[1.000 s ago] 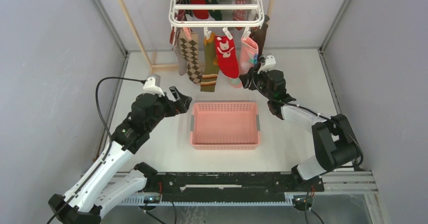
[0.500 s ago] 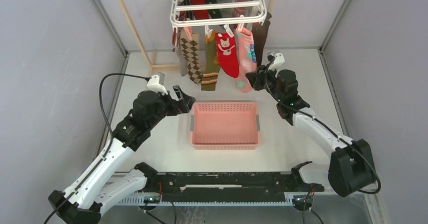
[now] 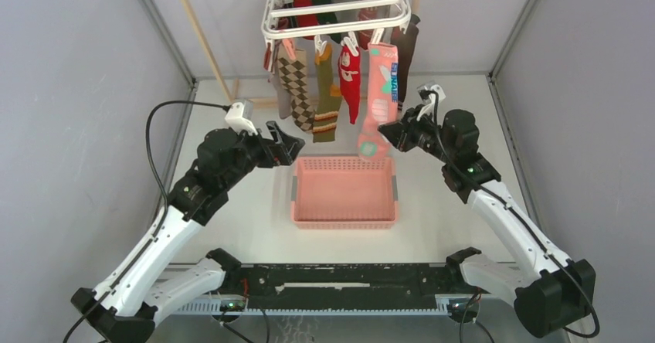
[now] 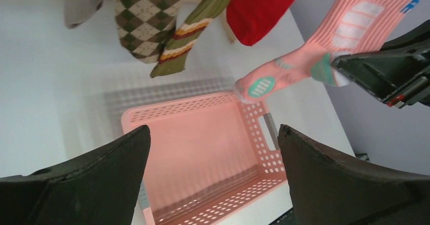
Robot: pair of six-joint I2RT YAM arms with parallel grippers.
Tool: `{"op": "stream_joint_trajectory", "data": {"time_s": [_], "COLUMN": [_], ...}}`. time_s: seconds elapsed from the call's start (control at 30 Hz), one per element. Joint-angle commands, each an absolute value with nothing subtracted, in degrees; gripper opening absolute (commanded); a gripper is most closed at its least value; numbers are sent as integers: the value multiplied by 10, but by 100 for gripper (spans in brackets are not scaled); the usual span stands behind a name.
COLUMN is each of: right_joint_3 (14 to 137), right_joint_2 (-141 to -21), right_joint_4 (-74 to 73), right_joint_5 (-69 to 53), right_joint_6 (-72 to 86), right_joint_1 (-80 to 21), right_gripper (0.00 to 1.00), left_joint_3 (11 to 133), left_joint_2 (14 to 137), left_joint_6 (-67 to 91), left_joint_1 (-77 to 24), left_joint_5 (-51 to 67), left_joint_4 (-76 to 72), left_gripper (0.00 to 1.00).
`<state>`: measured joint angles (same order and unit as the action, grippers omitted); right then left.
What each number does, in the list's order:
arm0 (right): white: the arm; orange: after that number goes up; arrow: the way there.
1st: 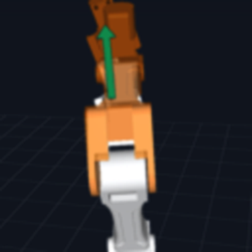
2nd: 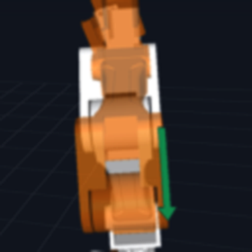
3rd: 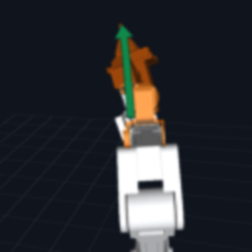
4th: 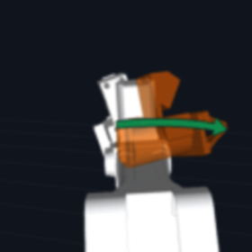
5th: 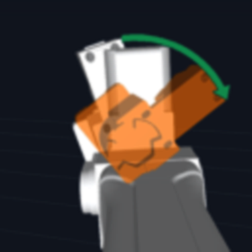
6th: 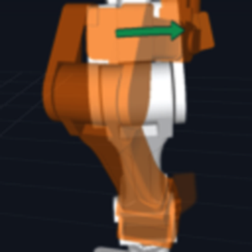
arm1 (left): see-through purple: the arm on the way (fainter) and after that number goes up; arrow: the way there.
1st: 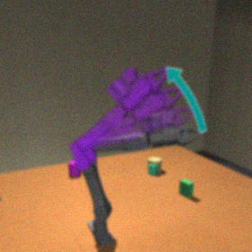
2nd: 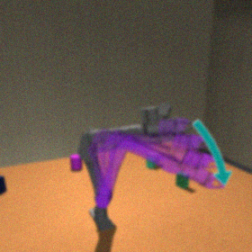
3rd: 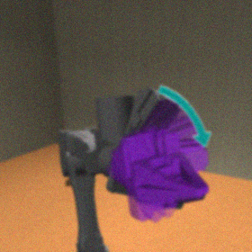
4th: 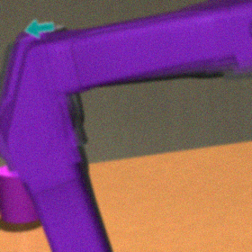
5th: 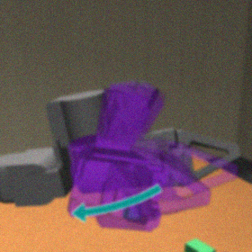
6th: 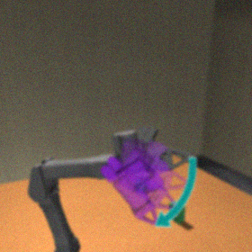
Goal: Remove the socks clipped to the hanger
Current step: Remove the sock from the hanger.
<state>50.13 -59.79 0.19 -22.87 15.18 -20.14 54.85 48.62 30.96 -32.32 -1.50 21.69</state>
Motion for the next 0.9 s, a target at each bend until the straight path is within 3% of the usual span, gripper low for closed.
{"op": "stream_joint_trajectory", "data": {"time_s": [0.0, 0.87], "right_joint_3": [528, 528], "right_joint_2": [-575, -556], "right_joint_4": [-46, -103], "right_joint_5": [-300, -405], "right_joint_6": [183, 186], "right_joint_1": [-187, -166], "right_gripper": [21, 21], "left_joint_3": [610, 935], "left_joint_2": [499, 765], "left_joint_6": [299, 290], "left_joint_1": [-331, -402], "left_joint_5": [27, 84], "left_joint_4": [180, 147], "left_gripper": [100, 99]}}
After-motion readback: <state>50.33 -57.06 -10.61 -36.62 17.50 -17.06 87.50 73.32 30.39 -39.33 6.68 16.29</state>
